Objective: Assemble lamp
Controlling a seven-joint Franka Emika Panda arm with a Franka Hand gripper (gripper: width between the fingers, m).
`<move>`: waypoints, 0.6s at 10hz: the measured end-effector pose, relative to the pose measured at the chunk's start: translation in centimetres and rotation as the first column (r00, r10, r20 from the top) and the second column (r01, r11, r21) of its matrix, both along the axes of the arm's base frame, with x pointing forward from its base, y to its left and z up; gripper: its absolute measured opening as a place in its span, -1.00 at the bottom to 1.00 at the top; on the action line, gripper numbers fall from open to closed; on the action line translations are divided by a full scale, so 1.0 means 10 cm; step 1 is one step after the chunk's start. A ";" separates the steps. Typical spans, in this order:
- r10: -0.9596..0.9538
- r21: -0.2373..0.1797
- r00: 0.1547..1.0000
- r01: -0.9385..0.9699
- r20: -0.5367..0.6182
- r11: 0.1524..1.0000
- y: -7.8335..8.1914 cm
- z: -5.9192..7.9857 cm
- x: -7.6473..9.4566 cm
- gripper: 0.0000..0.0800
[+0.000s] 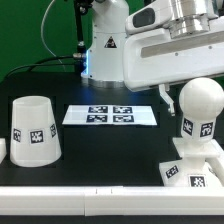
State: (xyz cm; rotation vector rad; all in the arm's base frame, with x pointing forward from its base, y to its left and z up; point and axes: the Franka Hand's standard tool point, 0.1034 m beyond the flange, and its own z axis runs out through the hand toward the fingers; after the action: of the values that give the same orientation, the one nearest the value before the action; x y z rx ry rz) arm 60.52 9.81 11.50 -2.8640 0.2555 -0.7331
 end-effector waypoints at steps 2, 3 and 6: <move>0.000 0.000 1.000 0.000 0.000 1.000 0.00 0.00 0.00 0.71; 0.000 0.000 1.000 0.000 0.000 1.000 0.00 0.00 0.00 0.74; 0.006 -0.003 1.000 -0.006 -0.006 1.000 -0.02 0.01 0.00 0.75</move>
Offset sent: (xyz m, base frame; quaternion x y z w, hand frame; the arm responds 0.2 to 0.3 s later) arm 0.0000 0.0000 0.0000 0.0000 0.0000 0.0000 1.0000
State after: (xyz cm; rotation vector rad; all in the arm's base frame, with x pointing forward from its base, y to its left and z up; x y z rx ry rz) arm 60.52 9.63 11.56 -2.8693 0.2471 -0.7239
